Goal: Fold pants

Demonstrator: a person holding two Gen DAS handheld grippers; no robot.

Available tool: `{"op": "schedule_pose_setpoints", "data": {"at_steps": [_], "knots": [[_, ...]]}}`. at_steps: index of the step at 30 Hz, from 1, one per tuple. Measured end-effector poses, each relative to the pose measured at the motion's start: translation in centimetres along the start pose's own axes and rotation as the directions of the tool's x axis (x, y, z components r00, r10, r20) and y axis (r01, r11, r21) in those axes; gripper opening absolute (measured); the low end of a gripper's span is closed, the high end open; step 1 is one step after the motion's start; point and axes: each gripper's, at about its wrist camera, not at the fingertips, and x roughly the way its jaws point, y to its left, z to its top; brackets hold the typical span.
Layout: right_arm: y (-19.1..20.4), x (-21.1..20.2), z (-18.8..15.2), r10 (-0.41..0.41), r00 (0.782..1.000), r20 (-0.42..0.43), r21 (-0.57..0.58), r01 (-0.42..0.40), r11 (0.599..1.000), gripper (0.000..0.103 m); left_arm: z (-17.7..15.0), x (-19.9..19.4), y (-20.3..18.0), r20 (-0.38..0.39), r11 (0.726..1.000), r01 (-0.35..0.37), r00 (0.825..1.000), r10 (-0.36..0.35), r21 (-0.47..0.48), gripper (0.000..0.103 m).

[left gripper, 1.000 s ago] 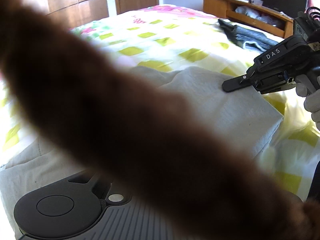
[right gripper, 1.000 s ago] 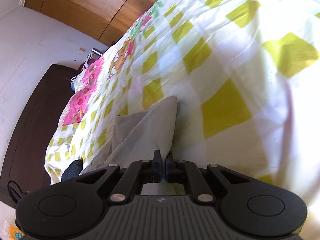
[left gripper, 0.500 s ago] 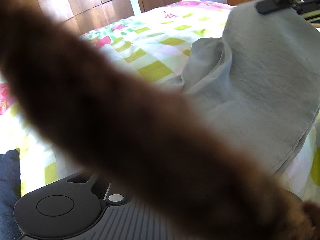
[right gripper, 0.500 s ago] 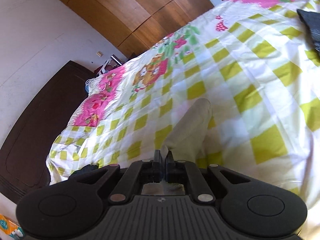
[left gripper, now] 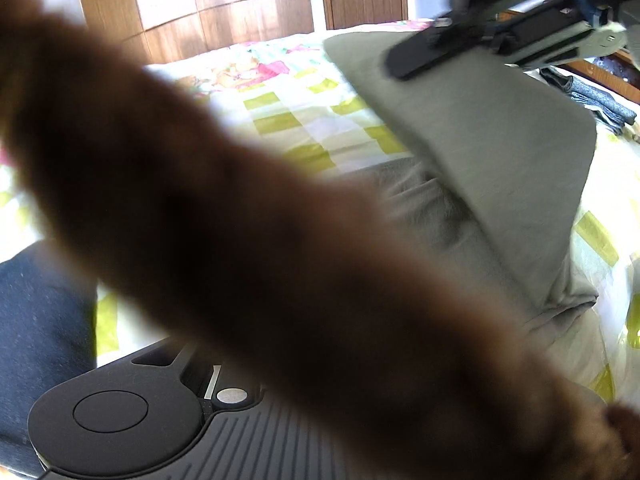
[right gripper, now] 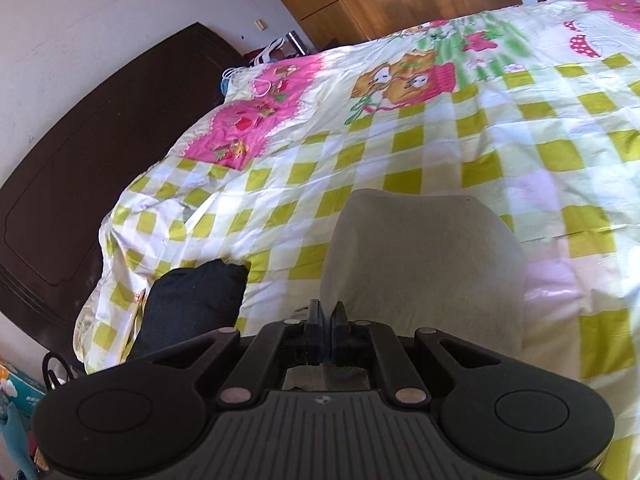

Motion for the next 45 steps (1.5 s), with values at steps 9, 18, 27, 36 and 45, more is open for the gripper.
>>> {"op": "schedule_pose_setpoints", "data": {"at_steps": [9, 18, 27, 36, 45], "knots": [[2.9, 4.1, -1.4, -0.028, 0.995, -0.095, -0.065, 0.022, 0.998, 0.021, -0.5, 0.0, 1.1, 0.015, 0.996, 0.054, 0.998, -0.053, -0.068, 0.024], [3.7, 6.3, -2.2, -0.055, 0.989, -0.134, -0.062, 0.047, 0.997, 0.021, -0.7, -0.6, 1.3, 0.033, 0.995, 0.062, 0.998, -0.059, -0.081, 0.024], [3.7, 6.9, -2.3, -0.074, 0.986, -0.149, -0.061, 0.066, 0.996, 0.022, -2.0, -2.4, 2.3, 0.039, 0.998, -0.009, 0.999, 0.012, -0.067, 0.024], [6.3, 7.6, -3.2, -0.095, 0.984, -0.152, -0.145, 0.073, 0.987, 0.022, -2.9, -1.5, 3.1, -0.011, 0.993, 0.065, 0.998, -0.067, -0.1, 0.023], [6.2, 9.4, -4.9, -0.056, 0.97, -0.236, -0.104, 0.032, 0.994, 0.03, -3.3, -1.8, 3.5, 0.014, 0.991, 0.062, 0.998, -0.061, -0.116, 0.025]]}}
